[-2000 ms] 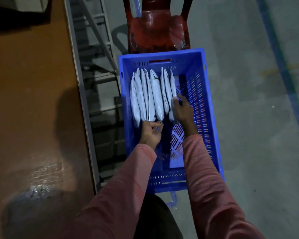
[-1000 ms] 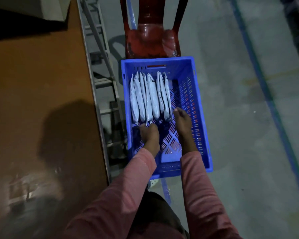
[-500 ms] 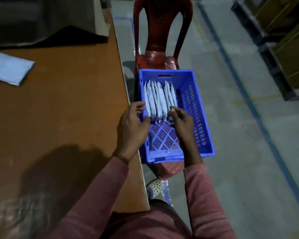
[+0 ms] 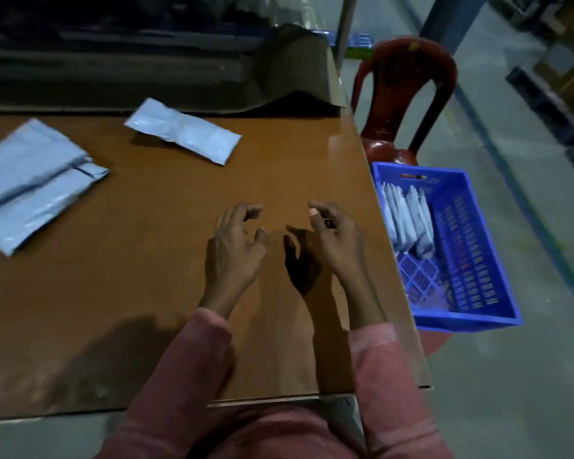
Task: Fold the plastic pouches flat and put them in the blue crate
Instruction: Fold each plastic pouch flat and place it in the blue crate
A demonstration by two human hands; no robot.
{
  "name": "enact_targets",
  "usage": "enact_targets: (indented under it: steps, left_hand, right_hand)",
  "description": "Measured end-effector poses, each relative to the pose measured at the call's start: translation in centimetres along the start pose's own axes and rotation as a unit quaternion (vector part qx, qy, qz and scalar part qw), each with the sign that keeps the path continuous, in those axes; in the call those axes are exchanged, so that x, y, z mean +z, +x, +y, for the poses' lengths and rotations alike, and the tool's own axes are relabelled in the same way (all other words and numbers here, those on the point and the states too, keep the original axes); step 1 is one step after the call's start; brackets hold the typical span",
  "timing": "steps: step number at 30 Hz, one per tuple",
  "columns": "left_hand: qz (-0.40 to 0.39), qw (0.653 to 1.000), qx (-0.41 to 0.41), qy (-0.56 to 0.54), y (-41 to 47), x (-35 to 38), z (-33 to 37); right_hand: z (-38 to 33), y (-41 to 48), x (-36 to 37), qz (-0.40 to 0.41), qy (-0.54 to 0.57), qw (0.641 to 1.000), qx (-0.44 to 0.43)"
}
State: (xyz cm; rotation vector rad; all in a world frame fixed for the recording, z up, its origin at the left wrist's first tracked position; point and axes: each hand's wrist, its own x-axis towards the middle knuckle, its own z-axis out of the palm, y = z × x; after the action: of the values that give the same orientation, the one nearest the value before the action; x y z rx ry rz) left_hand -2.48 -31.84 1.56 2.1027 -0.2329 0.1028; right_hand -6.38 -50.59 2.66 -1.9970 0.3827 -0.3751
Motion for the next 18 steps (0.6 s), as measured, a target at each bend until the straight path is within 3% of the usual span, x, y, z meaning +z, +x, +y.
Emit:
enact_targets:
  steps: [8,12,18]
  left_hand:
    - [0.014,0.998,-0.001,0.061,2.8,-10.0,-6.5]
    - [-0.031,0.996,0.007,0.078,5.8,-11.5,-9.6]
    - [-0.030,0.993,0.011,0.112,11.9,-12.0,-12.4]
  right_hand:
    - [-5.2,1.7,10.1,-0.042,-0.056,0.997,-0.041]
    - [-5.9,5.0,14.8,-0.036,-0.114,0.990,-0.069]
    - [-5.6,12.8,21.3,-0.071,-0.215,0.972,-0.062]
